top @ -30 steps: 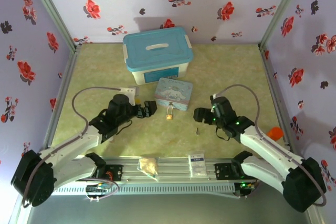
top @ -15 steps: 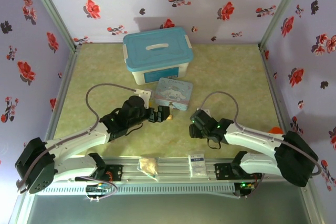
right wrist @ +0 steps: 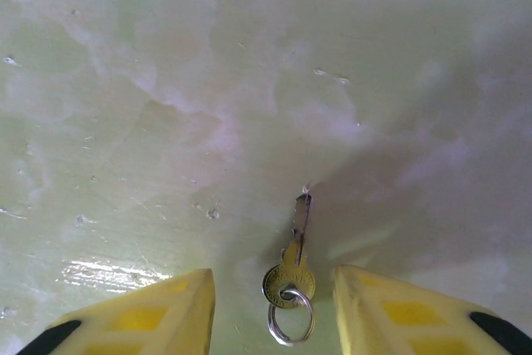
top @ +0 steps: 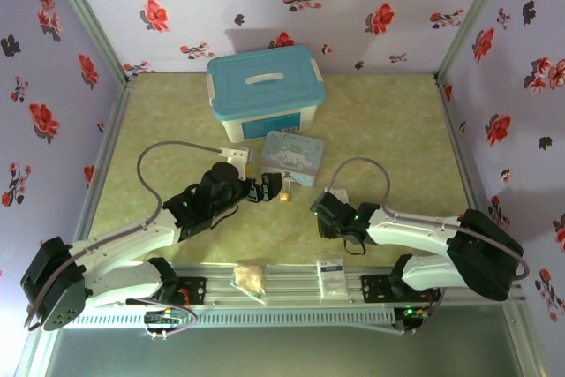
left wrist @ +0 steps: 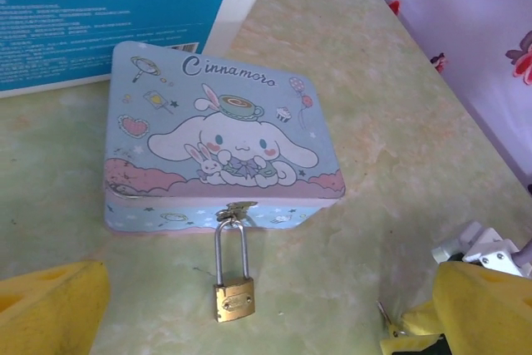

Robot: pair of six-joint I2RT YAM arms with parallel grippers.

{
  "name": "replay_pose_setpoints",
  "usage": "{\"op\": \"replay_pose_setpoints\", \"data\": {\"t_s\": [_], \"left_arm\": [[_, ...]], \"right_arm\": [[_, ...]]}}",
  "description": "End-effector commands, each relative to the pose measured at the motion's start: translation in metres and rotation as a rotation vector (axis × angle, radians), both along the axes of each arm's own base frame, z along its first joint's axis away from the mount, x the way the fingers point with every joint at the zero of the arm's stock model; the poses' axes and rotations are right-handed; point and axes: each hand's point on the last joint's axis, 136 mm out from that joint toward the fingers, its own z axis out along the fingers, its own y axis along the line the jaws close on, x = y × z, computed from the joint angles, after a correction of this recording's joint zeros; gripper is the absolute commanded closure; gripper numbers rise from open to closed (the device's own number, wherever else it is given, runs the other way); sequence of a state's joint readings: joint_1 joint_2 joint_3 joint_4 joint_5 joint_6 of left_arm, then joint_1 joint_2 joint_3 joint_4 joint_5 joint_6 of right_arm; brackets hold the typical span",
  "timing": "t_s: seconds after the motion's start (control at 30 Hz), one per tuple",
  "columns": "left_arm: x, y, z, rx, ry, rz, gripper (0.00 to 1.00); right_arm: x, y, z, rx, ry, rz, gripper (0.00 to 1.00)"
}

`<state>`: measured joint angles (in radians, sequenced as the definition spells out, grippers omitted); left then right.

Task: Unlock a padlock with a key

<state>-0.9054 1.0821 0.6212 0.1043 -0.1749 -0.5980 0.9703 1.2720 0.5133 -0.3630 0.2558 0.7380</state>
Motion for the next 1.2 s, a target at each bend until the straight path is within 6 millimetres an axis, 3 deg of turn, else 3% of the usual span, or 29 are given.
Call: {"op": "replay_pose_setpoints", "data": {"t_s": [0.0, 0.17, 0.37, 0.5, 0.63, 0.8, 0.97, 1.17], "left_arm": [[0.002, 0.004, 0.007, -0.026, -0.024, 0.039, 0.00], [0.002, 0.005, 0.008, -0.030, -0.026, 0.042, 0.00], [0.003, 0.005, 0.006, -0.032, -0.015, 0.048, 0.00], [0.004, 0.004, 0.007, -0.031, -0.016, 0.049, 0.00], [0.003, 0.005, 0.010, -0.019, -0.028, 0.040, 0.00], [-0.004, 0.006, 0.020, 0.036, -0.093, -0.032, 0.00], [-0.014, 0.005, 0.038, 0.007, -0.138, -0.092, 0.02], [-0.029, -0.018, 0.052, -0.128, -0.055, -0.199, 0.09]], "right_arm": [[0.000, -0.007, -0.006, -0.044, -0.007, -0.027, 0.61], [-0.005, -0.010, -0.010, -0.079, 0.012, -0.018, 0.66], [-0.012, -0.011, -0.009, -0.085, 0.025, -0.016, 0.83], [-0.012, -0.013, -0.009, -0.072, 0.009, -0.014, 1.00], [-0.010, -0.008, 0.002, -0.047, -0.026, 0.030, 1.00], [-0.006, 0.021, 0.035, 0.140, -0.092, 0.153, 1.00], [-0.013, 0.059, 0.092, 0.405, -0.205, 0.340, 1.00], [-0.018, 0.074, 0.156, 0.622, -0.347, 0.432, 1.00]]}}
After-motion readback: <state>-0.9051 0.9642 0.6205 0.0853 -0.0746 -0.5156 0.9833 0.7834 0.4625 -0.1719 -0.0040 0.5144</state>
